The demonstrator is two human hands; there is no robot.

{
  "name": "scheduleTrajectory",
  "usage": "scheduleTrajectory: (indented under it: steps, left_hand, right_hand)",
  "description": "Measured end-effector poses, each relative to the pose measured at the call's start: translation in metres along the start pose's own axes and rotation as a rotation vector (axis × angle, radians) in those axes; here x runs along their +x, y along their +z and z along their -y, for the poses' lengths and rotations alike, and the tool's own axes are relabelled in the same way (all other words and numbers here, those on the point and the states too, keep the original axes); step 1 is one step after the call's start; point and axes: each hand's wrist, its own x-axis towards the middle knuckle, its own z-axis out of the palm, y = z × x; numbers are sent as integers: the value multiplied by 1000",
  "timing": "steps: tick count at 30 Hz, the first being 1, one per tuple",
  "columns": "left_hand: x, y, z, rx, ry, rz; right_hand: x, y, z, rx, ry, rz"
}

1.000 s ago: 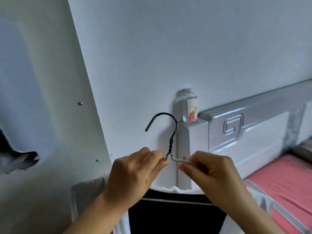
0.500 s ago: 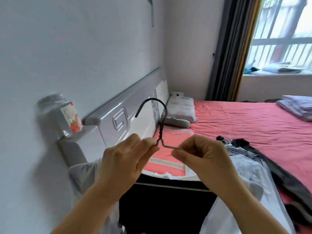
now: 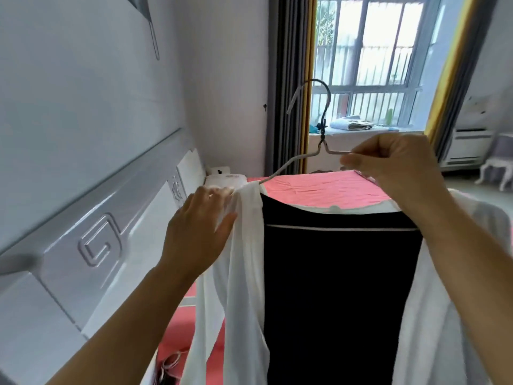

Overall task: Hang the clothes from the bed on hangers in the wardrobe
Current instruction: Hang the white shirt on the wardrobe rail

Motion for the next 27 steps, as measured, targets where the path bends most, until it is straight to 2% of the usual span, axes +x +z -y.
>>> scheduleTrajectory:
  steps: [5, 10, 13, 17, 22, 27]
  left_hand:
    - [25, 66, 8, -34, -26, 89]
    - [63, 158, 13, -30, -59, 184]
    - [78, 233, 21, -16, -104, 309]
    - [96, 349, 32, -28, -237, 567]
    - [103, 477, 48, 3, -372, 856]
    - [97, 589, 60, 6, -372, 1025]
  right_hand:
    - [57, -12, -54, -22, 8, -14]
    - [136, -3, -153, 24, 67, -3]
    - [183, 20, -239, 59, 135, 47]
    - [227, 63, -381, 107, 287, 154]
    - [232, 111, -568, 13, 514, 222]
    - [212, 149, -713, -164, 655, 361]
